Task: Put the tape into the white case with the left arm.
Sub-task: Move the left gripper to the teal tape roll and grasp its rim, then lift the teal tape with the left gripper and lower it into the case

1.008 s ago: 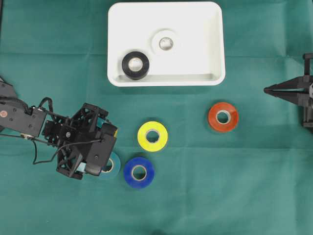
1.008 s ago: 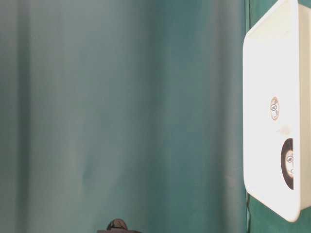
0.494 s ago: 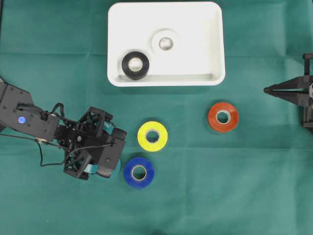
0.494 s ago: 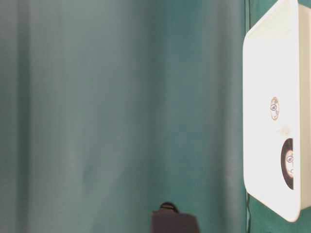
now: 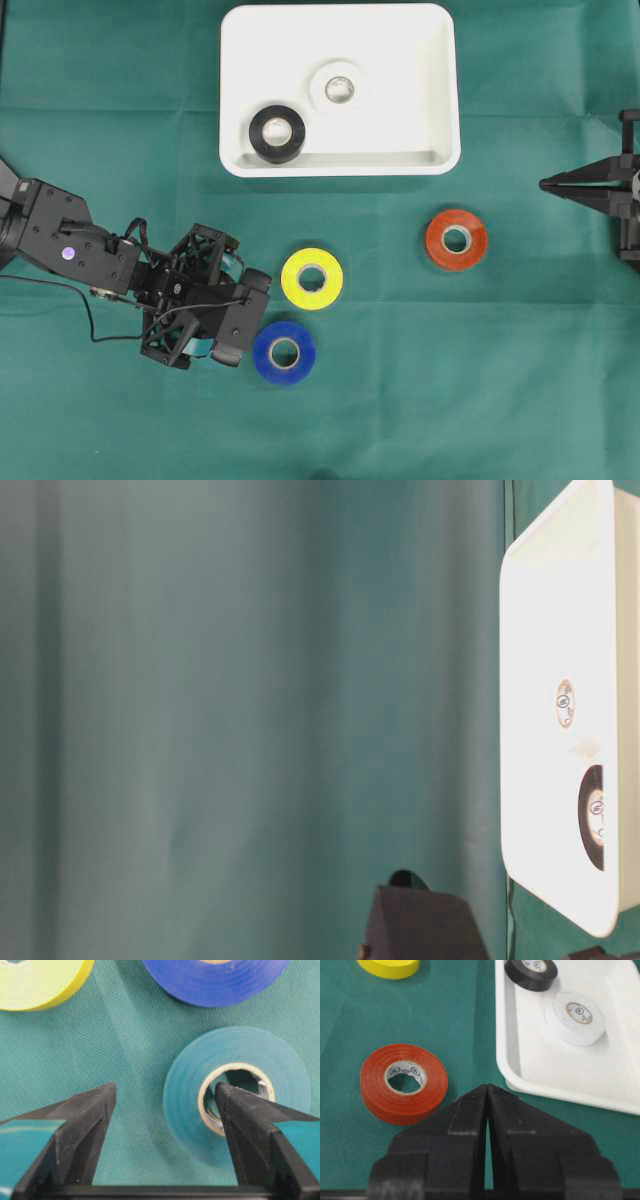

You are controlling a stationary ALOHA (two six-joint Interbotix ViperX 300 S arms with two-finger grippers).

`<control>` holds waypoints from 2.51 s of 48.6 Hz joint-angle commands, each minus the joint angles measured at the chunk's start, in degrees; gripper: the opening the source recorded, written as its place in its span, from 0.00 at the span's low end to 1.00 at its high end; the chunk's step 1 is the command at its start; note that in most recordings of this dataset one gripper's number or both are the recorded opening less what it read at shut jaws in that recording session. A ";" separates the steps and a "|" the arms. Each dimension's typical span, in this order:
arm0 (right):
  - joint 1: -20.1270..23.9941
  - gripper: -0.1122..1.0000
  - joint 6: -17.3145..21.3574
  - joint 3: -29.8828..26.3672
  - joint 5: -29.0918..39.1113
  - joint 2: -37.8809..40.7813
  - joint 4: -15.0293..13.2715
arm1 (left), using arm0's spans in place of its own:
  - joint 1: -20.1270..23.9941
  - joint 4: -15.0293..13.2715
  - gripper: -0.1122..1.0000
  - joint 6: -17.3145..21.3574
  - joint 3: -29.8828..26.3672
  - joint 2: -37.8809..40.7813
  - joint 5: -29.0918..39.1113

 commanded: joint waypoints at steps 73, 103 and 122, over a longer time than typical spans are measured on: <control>-0.09 0.02 0.09 -0.53 -0.53 0.35 -0.09 | 10.11 0.00 0.30 -0.18 -3.34 -13.18 8.70; -0.09 0.02 0.09 -0.53 -0.53 0.35 -0.09 | 32.52 0.18 0.30 0.35 -4.22 -12.66 4.04; -0.18 0.02 0.09 -0.53 -0.44 0.35 -0.09 | 39.55 0.18 0.30 5.10 -10.55 -3.43 3.43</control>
